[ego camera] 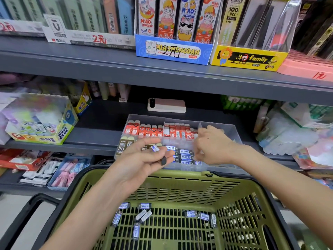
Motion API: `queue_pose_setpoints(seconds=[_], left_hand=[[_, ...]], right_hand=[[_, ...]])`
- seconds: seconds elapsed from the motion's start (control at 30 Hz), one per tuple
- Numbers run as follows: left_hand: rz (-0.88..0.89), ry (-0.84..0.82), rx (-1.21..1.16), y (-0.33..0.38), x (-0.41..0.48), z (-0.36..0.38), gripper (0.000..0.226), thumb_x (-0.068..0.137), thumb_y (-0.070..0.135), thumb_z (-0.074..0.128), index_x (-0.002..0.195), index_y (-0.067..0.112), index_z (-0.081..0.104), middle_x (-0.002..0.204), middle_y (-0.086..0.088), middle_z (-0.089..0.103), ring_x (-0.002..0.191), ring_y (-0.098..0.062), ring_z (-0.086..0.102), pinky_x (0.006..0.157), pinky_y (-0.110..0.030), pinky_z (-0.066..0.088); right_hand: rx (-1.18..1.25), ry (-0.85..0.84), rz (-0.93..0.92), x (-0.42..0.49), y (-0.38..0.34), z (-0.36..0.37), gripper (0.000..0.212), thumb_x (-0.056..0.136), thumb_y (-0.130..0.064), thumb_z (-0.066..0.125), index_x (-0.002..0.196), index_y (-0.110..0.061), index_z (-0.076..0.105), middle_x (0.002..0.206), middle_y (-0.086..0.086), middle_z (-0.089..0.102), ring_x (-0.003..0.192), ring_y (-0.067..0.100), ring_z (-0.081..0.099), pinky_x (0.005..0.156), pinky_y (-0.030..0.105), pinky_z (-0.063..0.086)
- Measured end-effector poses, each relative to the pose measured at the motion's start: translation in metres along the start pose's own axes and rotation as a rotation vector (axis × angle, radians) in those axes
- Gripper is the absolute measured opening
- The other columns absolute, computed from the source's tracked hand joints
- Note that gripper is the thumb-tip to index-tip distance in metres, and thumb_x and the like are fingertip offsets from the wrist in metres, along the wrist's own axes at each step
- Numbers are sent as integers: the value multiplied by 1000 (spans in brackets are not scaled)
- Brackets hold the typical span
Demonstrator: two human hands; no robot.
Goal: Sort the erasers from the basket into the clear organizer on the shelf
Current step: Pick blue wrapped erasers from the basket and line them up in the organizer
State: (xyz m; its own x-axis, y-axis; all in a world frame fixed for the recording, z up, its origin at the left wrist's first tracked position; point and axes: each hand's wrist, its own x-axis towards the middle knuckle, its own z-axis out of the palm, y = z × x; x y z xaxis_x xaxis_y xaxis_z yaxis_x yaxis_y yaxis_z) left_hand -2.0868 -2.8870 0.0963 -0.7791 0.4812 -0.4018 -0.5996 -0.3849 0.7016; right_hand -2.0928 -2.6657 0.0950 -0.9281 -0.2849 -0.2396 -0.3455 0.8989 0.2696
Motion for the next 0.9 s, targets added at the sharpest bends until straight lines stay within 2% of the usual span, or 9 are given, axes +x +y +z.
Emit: queue_pose_setpoints(seconds=[0.13,0.27,0.33,0.47,0.53,0.63,0.73,0.83,0.9], left_hand=[[76,18,81,-5,0,1,48,61,1,70,106,-1,57,102,-24,69,90,-32,71,64,-32,59],[134,29,87,-10,2,1,41,67,5,67,105,-5,56,97,-19,72,90,-28,71,64,-28,58],[155,29,65,-12,3,2,36,69,5,66,102,-5,56,97,-19,72,90,-28,71,64,-27,58],[201,29,74,-14,4,9,29,67,10,67,93,4,57,93,-19,73,85,-24,72,65,-26,57],[253,57,43,-16,6,13,27,63,13,69,87,8,57,87,-15,74,79,-21,72,64,-25,57],[322,113,-20,-21,9,19,25,62,13,70,83,9,57,84,-11,74,72,-16,71,62,-23,56],[355,95,-16,-22,10,19,23,66,13,70,85,6,59,90,-13,74,87,-21,72,72,-26,58],[400,107,200,-18,6,11,24,74,21,69,94,8,67,99,-9,72,99,-21,68,84,-27,56],[464,154,383,-14,2,2,19,83,24,65,97,13,70,102,-4,72,101,-17,67,87,-26,55]], right_hand=[[72,0,26,-3,8,6,32,92,-42,42,95,-23,68,101,-1,63,104,19,45,83,32,31],[446,260,69,-13,1,-5,24,93,-33,51,99,-25,72,98,-11,69,95,13,49,91,34,38],[764,369,74,-21,-12,-17,17,88,-36,60,95,-27,73,88,-16,68,86,8,54,81,26,43],[1178,330,95,-29,-42,-34,20,76,-40,71,90,-27,66,72,-11,66,65,-1,55,58,10,38],[1274,319,121,-30,-51,-37,24,73,-31,77,92,-24,64,70,-8,67,61,0,55,57,10,40],[1292,339,228,-31,-60,-37,22,72,-29,78,85,-28,60,70,0,70,58,4,57,61,25,48],[1456,313,262,-31,-57,-36,11,78,-16,75,79,-21,65,64,1,67,52,5,55,53,22,47],[1642,381,321,-24,-40,-36,11,83,-5,67,83,-16,69,67,0,62,53,4,50,53,19,41],[1619,408,349,-17,-25,-34,17,86,-1,60,87,-16,70,67,-3,62,54,2,49,50,15,41]])
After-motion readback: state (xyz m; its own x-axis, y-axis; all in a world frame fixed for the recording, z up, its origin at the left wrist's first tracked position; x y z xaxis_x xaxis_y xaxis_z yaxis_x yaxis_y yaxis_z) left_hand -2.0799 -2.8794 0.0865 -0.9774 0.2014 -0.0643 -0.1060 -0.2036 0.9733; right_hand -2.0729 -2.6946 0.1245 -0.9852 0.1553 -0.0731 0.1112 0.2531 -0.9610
